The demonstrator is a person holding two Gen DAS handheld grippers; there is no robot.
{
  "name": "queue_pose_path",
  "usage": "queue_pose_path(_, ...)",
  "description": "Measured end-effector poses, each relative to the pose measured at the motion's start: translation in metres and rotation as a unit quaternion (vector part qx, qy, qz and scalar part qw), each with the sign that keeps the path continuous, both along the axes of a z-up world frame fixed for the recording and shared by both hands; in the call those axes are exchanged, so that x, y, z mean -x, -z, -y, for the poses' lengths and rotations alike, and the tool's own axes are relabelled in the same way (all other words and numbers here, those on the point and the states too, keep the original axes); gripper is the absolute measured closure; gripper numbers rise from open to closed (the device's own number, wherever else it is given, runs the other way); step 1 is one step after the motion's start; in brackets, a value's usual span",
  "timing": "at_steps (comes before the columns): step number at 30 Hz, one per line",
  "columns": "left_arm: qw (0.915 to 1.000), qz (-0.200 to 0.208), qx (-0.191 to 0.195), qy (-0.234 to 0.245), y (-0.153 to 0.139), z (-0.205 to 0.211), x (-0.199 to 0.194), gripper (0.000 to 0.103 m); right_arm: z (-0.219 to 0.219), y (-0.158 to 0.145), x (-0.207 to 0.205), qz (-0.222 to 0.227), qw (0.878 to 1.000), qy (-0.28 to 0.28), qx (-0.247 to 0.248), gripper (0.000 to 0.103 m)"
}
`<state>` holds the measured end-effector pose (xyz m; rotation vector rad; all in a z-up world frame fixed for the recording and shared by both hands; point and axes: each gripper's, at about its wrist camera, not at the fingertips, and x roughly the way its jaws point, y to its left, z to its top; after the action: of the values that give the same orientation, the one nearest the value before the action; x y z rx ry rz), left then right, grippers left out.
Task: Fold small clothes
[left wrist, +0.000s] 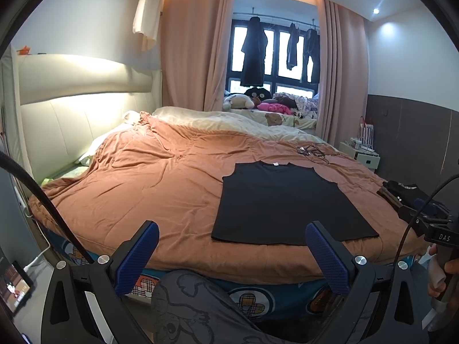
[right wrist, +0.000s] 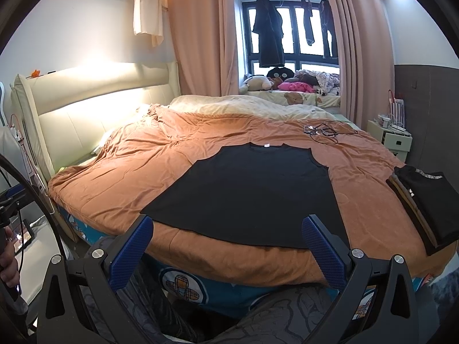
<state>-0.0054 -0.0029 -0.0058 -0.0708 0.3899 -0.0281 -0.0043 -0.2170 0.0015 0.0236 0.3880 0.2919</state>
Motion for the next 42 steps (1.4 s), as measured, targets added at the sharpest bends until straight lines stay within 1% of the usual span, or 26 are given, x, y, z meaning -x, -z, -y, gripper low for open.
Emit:
queue_pose_path(17, 0.9999, -0.004, 0.003, 0.009, 0.003, 0.005, 0.005, 0.001, -0.001, -0.001, 0.004, 0.002, 1.000, 0.002, 0.005, 0.000)
queue_pose_path(26, 0.9999, -0.004, 0.012, 0.006, 0.005, -0.004, 0.005, 0.001, -0.003, 0.000, 0.004, 0.004, 1.000, -0.003, 0.008, 0.000)
queue_pose_path(42, 0.9999, -0.001, 0.011, 0.013, 0.008, -0.011, 0.009, 0.001, 0.000, -0.002, 0.012, 0.005, 1.000, 0.009, 0.002, 0.000)
